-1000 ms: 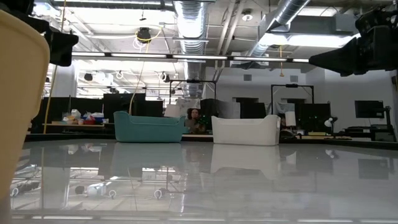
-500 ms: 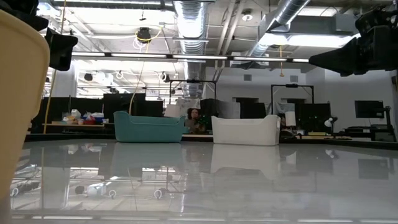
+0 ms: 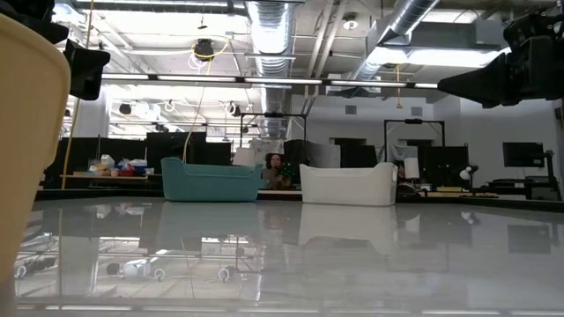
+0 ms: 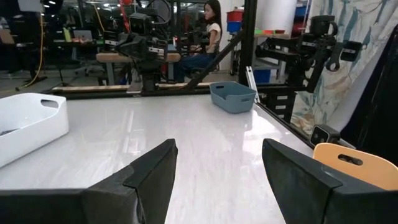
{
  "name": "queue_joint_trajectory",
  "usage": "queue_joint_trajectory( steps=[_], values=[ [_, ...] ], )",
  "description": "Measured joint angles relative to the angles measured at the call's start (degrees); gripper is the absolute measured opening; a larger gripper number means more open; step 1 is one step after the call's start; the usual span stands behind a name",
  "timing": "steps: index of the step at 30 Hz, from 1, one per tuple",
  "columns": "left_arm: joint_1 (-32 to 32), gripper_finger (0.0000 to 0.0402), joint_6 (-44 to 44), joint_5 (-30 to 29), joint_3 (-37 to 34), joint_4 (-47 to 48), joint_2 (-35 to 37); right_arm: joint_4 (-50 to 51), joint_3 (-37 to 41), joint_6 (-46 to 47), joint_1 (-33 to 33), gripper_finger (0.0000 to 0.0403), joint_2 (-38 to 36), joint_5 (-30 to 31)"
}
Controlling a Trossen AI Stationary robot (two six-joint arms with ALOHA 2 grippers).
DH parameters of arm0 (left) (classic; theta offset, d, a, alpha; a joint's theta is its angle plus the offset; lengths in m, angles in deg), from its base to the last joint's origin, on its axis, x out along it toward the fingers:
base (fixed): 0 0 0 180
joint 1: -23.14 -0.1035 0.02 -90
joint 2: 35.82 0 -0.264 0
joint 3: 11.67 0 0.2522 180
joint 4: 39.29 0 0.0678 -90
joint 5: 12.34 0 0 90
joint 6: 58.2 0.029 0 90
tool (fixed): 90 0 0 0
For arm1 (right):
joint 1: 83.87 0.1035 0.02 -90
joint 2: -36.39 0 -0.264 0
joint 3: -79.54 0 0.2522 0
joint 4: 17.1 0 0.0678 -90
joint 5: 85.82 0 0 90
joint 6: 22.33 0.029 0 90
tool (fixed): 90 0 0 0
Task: Sort crayons
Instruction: Return to Home Position
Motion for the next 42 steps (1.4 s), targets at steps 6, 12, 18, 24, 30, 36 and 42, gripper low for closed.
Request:
queue_joint_trajectory(
  steps=[6,12,18,24,30,36,42],
  values=[
    [0.0,0.0228,0.0,0.1,0.0,0.0,0.1,0.0,0.0,0.0,0.0,0.0061,0.0,0.0],
    [-1.6,0.0228,0.0,-0.1,0.0,0.0,0.1,0.0,0.0,0.0,0.0,0.0061,0.0,0.0],
    [-10.6,0.0228,0.0,4.2,0.0,0.2,0.3,0.0,0.0,0.0,0.0,0.0061,0.0,0.0],
    [-18.8,0.0228,0.0,4.4,0.0,0.2,0.3,0.0,0.0,0.0,0.0,0.0061,0.0,0.0],
    [-25.7,0.0228,0.0,4.3,0.0,0.2,0.3,0.0,0.0,0.0,0.0,0.0061,0.0,0.0],
    [-30.2,0.0228,0.0,4.3,0.0,0.2,0.3,0.0,0.0,0.0,0.0,0.0061,0.0,0.0],
    [-34.4,0.0228,0.0,4.3,0.0,0.2,0.3,0.0,0.0,0.0,0.0,0.0061,0.0,0.0]
  ],
)
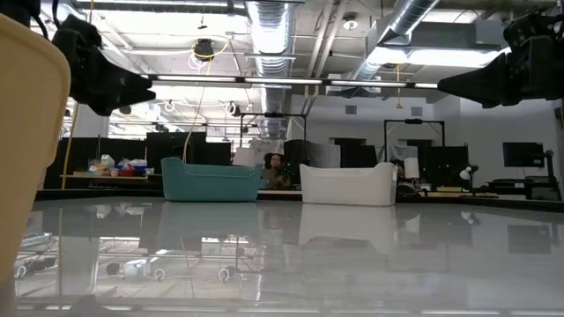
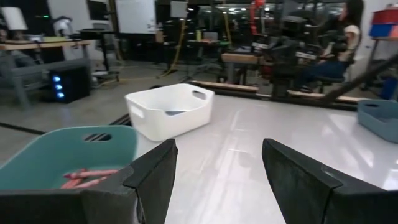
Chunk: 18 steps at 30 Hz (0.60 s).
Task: Sort crayons
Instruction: Return to Home Position
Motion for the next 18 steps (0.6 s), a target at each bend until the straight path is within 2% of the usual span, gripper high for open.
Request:
queue_joint_trajectory(
  steps=[9,18],
  values=[
    [-6.5,0.0228,0.0,0.0,0.0,0.0,0.0,0.0,0.0,0.0,0.0,0.0061,0.0,0.0],
    [-10.3,0.0228,0.0,0.1,0.0,0.0,0.0,0.0,0.0,0.0,0.0,0.0061,0.0,0.0]
  ],
)
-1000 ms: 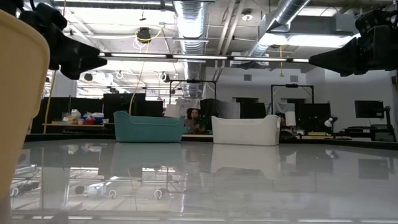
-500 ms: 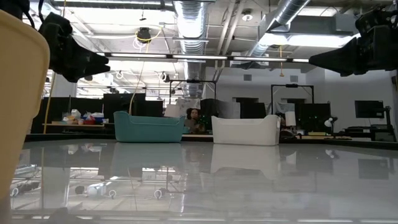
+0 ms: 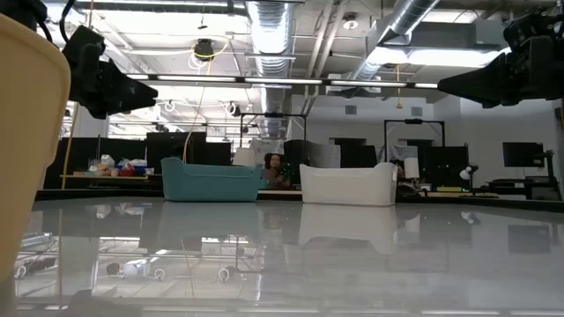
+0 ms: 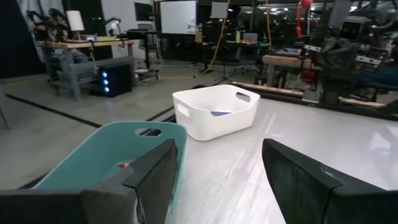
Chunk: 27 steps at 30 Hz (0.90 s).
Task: Sort crayons
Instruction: Return to Home Position
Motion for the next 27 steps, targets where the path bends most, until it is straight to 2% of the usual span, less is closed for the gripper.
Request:
queue_joint_trajectory(
  steps=[27],
  values=[
    [-1.3,0.0228,0.0,-0.1,0.0,0.0,-0.2,0.0,0.0,0.0,0.0,0.0061,0.0,0.0]
  ],
)
